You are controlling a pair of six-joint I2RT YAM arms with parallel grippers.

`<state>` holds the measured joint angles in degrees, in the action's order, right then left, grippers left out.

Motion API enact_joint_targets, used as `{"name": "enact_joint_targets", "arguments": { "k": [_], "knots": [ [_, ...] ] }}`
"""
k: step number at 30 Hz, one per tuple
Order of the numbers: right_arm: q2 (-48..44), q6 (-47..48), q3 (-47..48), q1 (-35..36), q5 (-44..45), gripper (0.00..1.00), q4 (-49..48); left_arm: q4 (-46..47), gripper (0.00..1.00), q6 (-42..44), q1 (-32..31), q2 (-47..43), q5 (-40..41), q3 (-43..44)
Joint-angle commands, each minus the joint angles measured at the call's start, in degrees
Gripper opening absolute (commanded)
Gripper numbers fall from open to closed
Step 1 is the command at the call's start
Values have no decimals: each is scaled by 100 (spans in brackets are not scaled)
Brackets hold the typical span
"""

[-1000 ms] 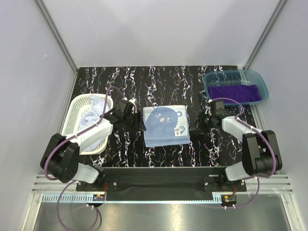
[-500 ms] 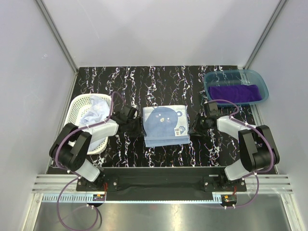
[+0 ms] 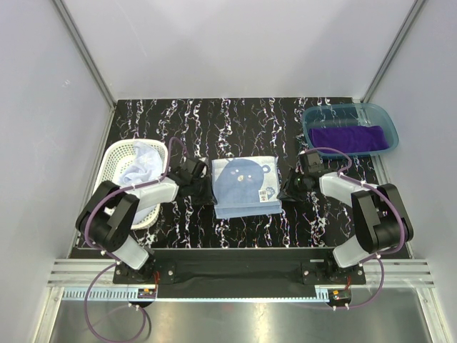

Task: Fold and stack the towels
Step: Fold the towel

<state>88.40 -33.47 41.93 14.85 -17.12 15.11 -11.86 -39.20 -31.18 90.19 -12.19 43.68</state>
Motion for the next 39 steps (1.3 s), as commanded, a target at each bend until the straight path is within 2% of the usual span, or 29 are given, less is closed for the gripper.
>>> {"name": "enact_joint_targets", "arguments": {
  "k": [1, 2, 3, 5, 8, 12, 15, 20, 30, 36, 39],
  "knots": [
    [-16, -10, -71, 88, 96, 16, -210, 157, 14, 70, -81, 16, -3, 62],
    [2, -10, -80, 105, 69, 10, -237, 166, 4, 88, -107, 16, -3, 62],
    [19, -1, -63, 106, 17, 5, -211, 192, 0, 114, -99, 33, -21, 79],
    [-16, -36, -27, 114, 7, 0, -158, 97, 0, 140, -99, 77, -73, 149],
    [-226, -37, 34, 106, 156, 0, 26, -254, 0, 193, -99, 104, -56, 386],
    [-359, 183, 218, 114, 262, 0, 263, -905, 0, 333, -160, -54, 610, 755],
    [-289, 236, 377, 106, 79, 0, 343, -1204, 0, 396, -169, -160, 682, 958],
    [-227, 122, 333, 132, -72, 0, 123, -1135, 0, 264, -178, -388, 560, 861],
    [-499, 95, 447, 149, -124, 0, 387, -1179, 0, 220, -204, -537, 147, 941],
    [-771, 393, 772, 150, -98, 0, 1019, -1310, 0, 54, -222, -801, 85, 888],
    [-947, 473, 747, 141, -11, 0, 1300, -1074, 0, -270, -370, -1152, 6, 564]
  ]
}}
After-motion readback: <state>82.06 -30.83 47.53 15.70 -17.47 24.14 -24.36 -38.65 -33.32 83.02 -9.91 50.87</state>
